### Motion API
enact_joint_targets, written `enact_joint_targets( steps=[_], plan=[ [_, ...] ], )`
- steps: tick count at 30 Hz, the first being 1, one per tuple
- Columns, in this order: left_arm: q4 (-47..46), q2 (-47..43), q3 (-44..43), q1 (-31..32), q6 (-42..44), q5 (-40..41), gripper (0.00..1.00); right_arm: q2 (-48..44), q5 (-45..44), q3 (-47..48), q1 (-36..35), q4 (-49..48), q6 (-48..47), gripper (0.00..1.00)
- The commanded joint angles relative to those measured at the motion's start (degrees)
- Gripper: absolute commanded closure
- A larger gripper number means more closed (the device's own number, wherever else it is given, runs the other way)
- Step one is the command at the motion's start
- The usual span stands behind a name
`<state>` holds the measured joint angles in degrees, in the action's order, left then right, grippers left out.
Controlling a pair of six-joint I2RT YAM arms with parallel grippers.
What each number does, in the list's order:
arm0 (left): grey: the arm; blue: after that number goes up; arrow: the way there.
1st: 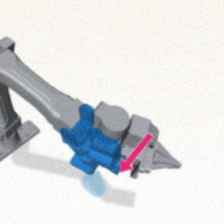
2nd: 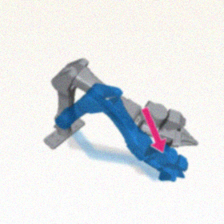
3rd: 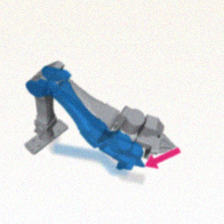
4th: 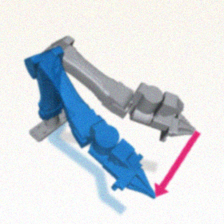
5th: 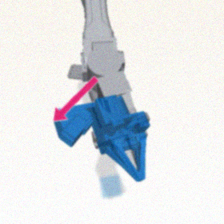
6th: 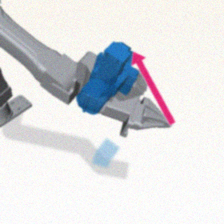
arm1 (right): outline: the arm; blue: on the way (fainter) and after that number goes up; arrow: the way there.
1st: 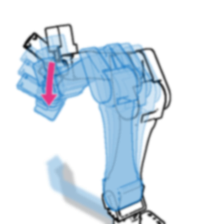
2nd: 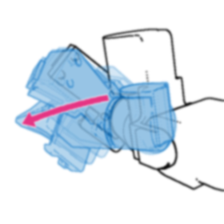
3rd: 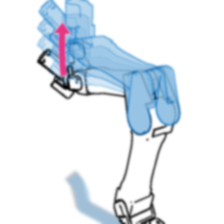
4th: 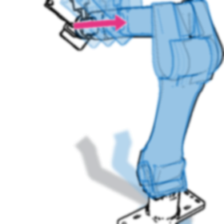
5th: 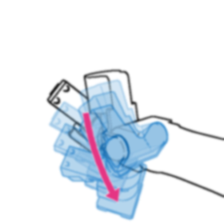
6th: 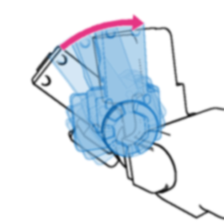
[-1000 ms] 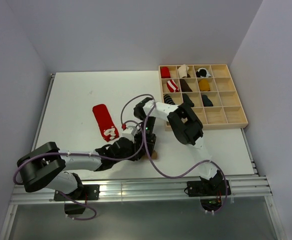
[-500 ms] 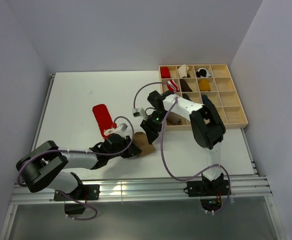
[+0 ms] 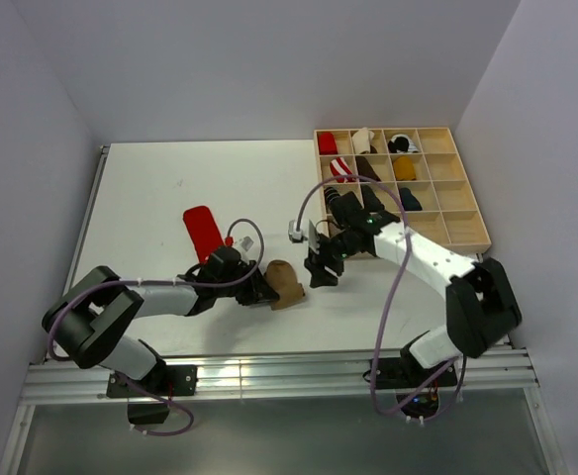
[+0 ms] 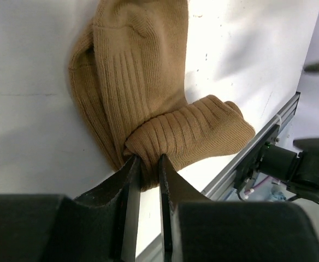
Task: Roll the socks
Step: Roll the sock at the center of the board.
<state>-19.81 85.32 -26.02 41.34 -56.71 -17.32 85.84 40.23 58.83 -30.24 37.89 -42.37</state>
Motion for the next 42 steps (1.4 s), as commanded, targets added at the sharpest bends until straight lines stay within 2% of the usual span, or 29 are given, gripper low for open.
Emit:
enact_joint_targets(
  steps=[1,5,8,11,21,24,30,38,42],
  plan=[
    [16.11,4.32,-0.69,-1.35,2.74,0.89,1.00,-7.78,-1.90,-5.38,-2.27,-10.18,-4.56,0.37],
    [18.31,5.65,-2.62,-3.37,3.27,-0.96,1.00,-16.03,-9.71,-15.81,-7.63,-19.59,-4.65,0.36],
    [19.64,6.35,-3.86,-4.25,3.97,-2.01,1.00,-18.34,-16.66,-20.66,-13.85,-25.31,-5.44,0.36],
    [22.07,7.67,-5.52,-5.30,4.67,-3.50,1.00,-19.22,-20.53,-24.01,-18.00,-30.41,-6.32,0.37],
    [24.56,11.27,-8.61,-8.03,6.70,-7.20,1.00,-18.78,-30.81,-28.68,-25.65,-42.61,-9.22,0.37],
    [25.26,11.97,-9.13,-8.73,7.40,-7.64,1.00,-19.48,-31.70,-29.82,-26.45,-43.95,-8.96,0.36],
    [25.61,13.38,-9.93,-9.61,8.80,-8.61,1.00,-19.49,-30.38,-28.94,-26.98,-40.35,-10.01,0.36],
    [26.58,14.35,-10.72,-10.23,9.77,-9.31,1.00,-17.73,-31.26,-28.86,-28.30,-42.99,-10.98,0.36],
    [27.11,14.44,-10.98,-10.49,10.21,-9.40,1.00,-18.69,-30.83,-27.02,-28.30,-39.23,-10.63,0.36]
  ],
)
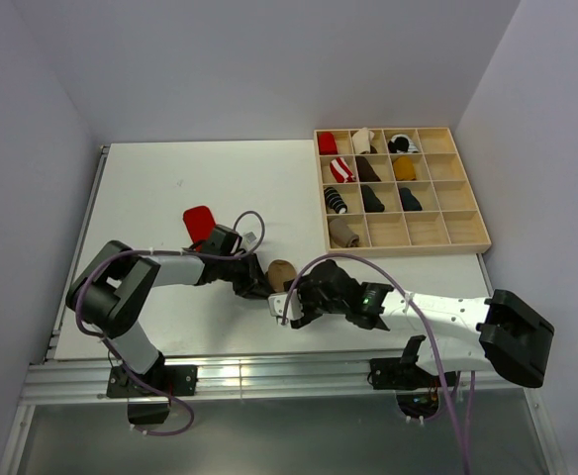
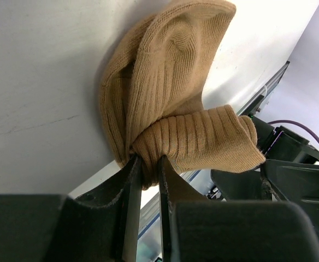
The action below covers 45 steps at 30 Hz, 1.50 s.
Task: Roll the socks
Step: Roll the sock at the center of the board.
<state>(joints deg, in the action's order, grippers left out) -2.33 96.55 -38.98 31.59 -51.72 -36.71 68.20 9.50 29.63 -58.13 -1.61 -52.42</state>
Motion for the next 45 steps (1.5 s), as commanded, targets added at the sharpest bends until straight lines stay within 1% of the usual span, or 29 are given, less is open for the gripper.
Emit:
enact_joint_targets(
  steps=[1,2,3,4,9,15,20,27,33,38,39,40,42,43,45],
  plan=[
    [9.71,3.20,1.81,-0.74,5.40,9.99,1.00,-1.14,0.69,3.23,-0.49,1.07,-0.05,0.36],
    [9.80,3.46,1.80,-0.74,5.41,10.08,1.00,-1.06,1.48,3.85,-0.41,1.17,0.13,0.36],
    [9.97,3.55,1.63,-0.74,5.49,9.99,1.00,-0.80,2.27,4.56,-0.41,4.39,0.22,0.36],
    [9.89,3.64,1.63,-0.83,5.49,9.90,1.00,-0.71,3.15,5.61,-0.49,5.38,0.56,0.36],
    [10.24,4.08,1.28,-0.92,5.67,9.90,1.00,-0.44,3.33,6.49,-1.28,5.82,1.01,0.35],
    [11.03,4.17,0.75,-0.92,6.28,9.99,1.00,1.92,4.57,7.99,-1.37,9.60,-1.10,0.35],
    [11.03,4.43,0.57,-1.01,6.64,9.82,1.00,5.18,3.52,6.85,-1.37,7.15,-2.51,0.35],
    [11.55,4.78,-0.04,-1.10,7.16,9.55,1.00,12.29,1.31,6.58,-0.59,1.97,-4.09,0.36],
    [12.17,4.52,-0.39,-1.18,8.22,9.38,1.00,16.42,1.31,9.12,0.91,2.39,-3.83,0.37],
    [13.84,4.43,-1.97,-1.71,9.71,9.11,1.00,19.59,2.45,13.69,4.15,6.95,-3.39,0.39],
    [14.36,4.35,-3.02,-1.89,9.97,9.20,1.00,21.08,4.37,16.75,4.60,11.41,-3.13,0.40],
    [15.59,4.17,-3.73,-1.89,10.50,9.55,1.00,21.79,5.26,18.26,5.21,13.71,-2.95,0.41],
    [16.82,3.99,-5.75,-2.06,10.85,9.90,1.00,23.55,6.76,21.33,6.97,19.06,-2.95,0.45],
    [17.44,3.82,-6.36,-2.15,10.77,10.08,1.00,23.90,7.20,21.96,7.41,20.31,-3.03,0.51],
    [19.11,3.47,-8.30,-2.15,10.16,10.08,1.00,24.78,7.47,23.19,8.47,23.56,-3.21,0.56]
  ],
)
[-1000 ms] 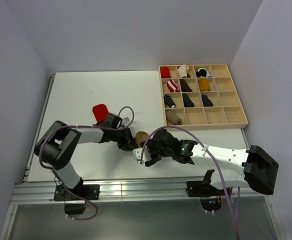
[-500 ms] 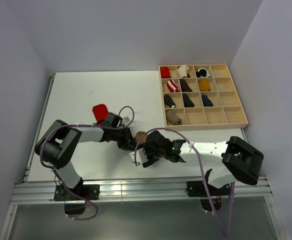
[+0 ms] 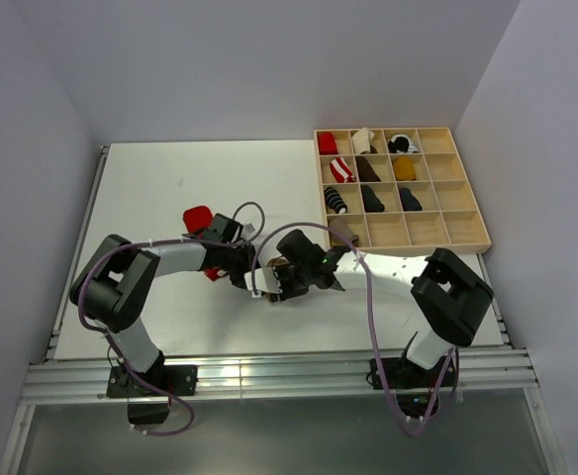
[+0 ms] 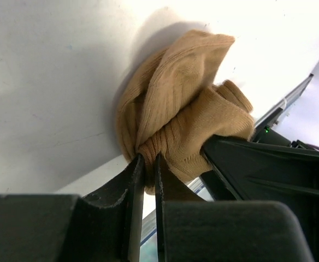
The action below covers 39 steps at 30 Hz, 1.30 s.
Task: Roll the socks
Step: Roll the sock at the center of the board.
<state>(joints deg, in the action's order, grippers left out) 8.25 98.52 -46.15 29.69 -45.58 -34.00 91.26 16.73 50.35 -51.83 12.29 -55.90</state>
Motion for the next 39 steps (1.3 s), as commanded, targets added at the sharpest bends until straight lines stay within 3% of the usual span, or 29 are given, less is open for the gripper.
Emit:
enact_joint_targets(
  steps=[1,13,23,29,39],
  plan=[
    [9.06,1.24,-1.74,-0.25,3.75,7.37,1.00,1.99,0.49,2.91,2.61,10.90,0.35,0.61],
    [12.14,1.15,-8.69,-0.25,1.73,7.63,0.98,3.30,4.18,3.44,5.07,20.48,2.72,0.67],
    [6.70,-2.54,-5.97,-0.34,-0.91,9.39,0.78,16.22,11.22,18.11,10.78,34.11,3.43,0.67],
    [3.80,-4.47,-3.95,-0.34,-3.80,10.88,0.74,21.67,13.94,23.38,14.12,38.93,4.57,0.69],
    [-4.11,-19.39,2.46,-0.43,-4.87,23.45,0.66,30.90,17.46,34.63,17.90,48.87,5.62,0.69]
  ],
)
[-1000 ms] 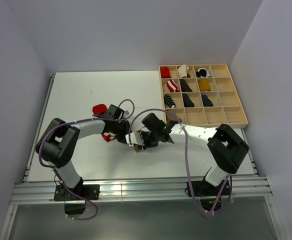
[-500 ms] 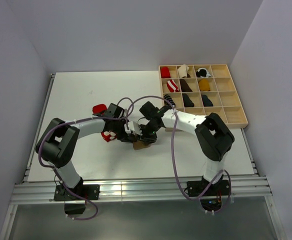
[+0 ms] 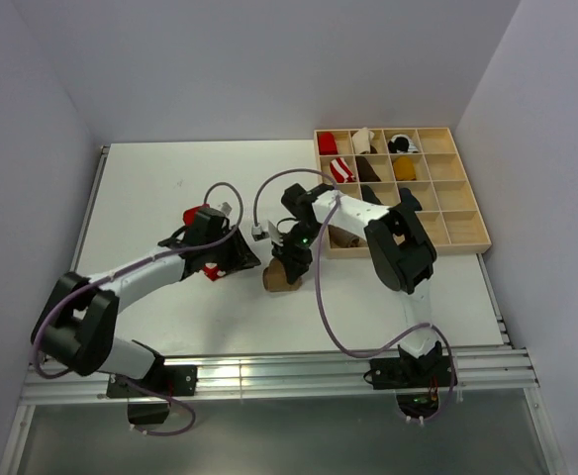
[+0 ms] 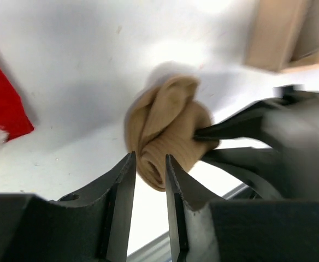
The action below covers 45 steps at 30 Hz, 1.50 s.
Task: Roll the socks
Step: Roll the sock at the center of the board.
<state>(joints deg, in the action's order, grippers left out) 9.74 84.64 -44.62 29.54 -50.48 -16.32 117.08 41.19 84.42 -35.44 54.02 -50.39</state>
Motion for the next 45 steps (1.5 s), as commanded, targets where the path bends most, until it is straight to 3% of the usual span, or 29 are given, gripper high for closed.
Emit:
enact_joint_targets(
  steps=[1,6,10,17,29,45],
  plan=[
    [-6.04,-6.58,1.90,-0.19,0.99,6.55,0.66,6.66,-6.91,2.66,1.95,8.63,0.29,0.69],
    [-11.56,-11.95,5.59,1.74,6.87,12.24,0.62,12.20,-7.61,9.78,2.74,12.24,2.31,0.69],
    [-17.97,-14.68,8.14,9.11,15.12,20.96,0.59,15.02,-7.27,13.74,2.83,14.35,3.28,0.69],
    [-25.12,-11.53,9.65,17.30,21.47,21.59,0.55,18.98,-7.27,18.58,2.75,16.99,5.13,0.68],
    [-28.81,-0.36,6.56,18.80,27.98,17.20,0.53,22.40,-6.74,23.07,3.10,20.42,5.65,0.68],
    [-27.50,3.25,8.32,18.89,23.76,16.05,0.56,23.46,-9.81,23.33,3.45,17.79,10.31,0.66]
  ],
)
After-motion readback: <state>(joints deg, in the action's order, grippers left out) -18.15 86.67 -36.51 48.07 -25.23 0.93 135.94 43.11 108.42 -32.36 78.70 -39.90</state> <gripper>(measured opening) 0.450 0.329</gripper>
